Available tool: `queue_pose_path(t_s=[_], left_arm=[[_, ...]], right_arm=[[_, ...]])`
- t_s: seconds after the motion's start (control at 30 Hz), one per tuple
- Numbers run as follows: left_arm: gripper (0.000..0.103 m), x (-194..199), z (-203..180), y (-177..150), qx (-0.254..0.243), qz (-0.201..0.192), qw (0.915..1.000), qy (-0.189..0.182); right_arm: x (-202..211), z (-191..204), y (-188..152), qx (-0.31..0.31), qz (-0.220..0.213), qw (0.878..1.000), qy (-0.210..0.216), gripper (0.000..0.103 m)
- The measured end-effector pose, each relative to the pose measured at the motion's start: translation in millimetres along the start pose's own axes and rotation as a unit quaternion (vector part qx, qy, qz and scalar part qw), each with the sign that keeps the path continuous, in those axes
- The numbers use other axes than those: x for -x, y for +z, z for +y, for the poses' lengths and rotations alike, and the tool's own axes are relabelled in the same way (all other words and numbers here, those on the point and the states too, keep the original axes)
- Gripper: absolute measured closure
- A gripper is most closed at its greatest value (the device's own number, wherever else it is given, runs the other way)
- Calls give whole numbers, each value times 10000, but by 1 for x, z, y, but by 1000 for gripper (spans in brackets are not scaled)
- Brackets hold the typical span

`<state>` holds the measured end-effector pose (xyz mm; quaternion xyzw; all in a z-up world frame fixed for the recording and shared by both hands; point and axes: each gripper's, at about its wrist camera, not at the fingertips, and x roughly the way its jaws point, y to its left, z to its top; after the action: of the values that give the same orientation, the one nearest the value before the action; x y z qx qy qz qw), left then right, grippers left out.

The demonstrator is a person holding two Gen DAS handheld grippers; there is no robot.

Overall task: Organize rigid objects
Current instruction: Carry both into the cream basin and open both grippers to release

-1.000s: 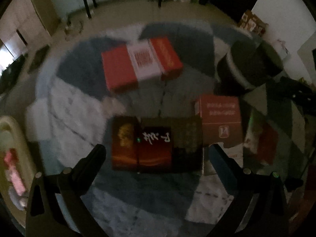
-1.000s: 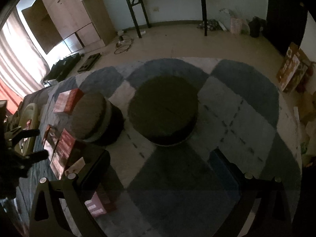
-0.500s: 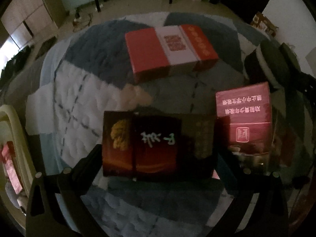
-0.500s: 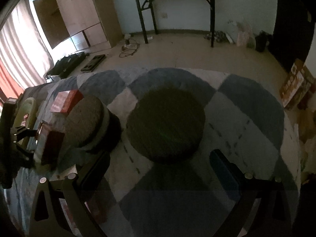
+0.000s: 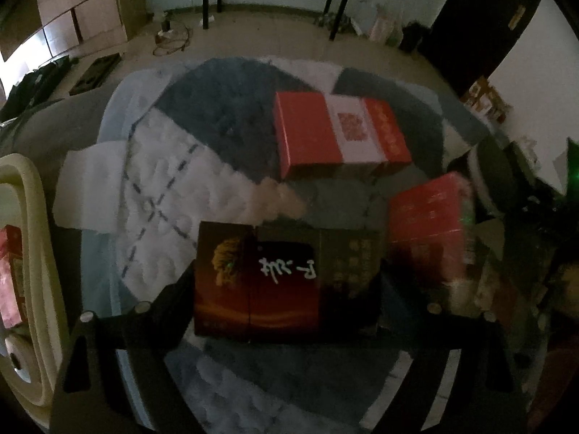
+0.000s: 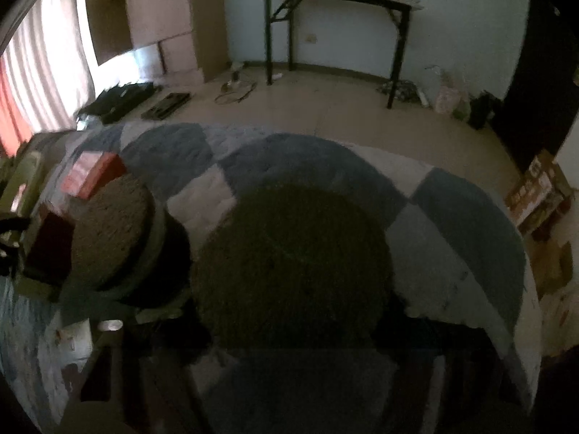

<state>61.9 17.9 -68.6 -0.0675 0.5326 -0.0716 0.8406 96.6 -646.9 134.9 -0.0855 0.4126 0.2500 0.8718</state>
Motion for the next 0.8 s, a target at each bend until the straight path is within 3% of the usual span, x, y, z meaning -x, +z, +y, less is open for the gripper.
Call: queue_pose_path(t_s=[0.17, 0.33, 0.47, 0.63, 0.8], left_arm=[[13, 24, -1, 3, -483, -295, 9984, 94], [13, 61, 31, -4, -198, -451, 9988, -7], [13, 92, 56, -14, -45, -585, 9982, 144], [13, 135, 97, -24, 413, -817, 9957, 125], [13, 158, 139, -29, 809, -886, 9923, 298]], right_arm=[[13, 0, -5, -20, -79, 10000, 24, 36], [43, -12, -17, 37, -17, 10000, -77, 37], [89, -10, -6, -162, -425, 9990, 41, 37], [148, 34, 31, 72, -1006, 9936, 511, 36], [168, 89, 64, 245, -1123, 9860, 1206, 36]])
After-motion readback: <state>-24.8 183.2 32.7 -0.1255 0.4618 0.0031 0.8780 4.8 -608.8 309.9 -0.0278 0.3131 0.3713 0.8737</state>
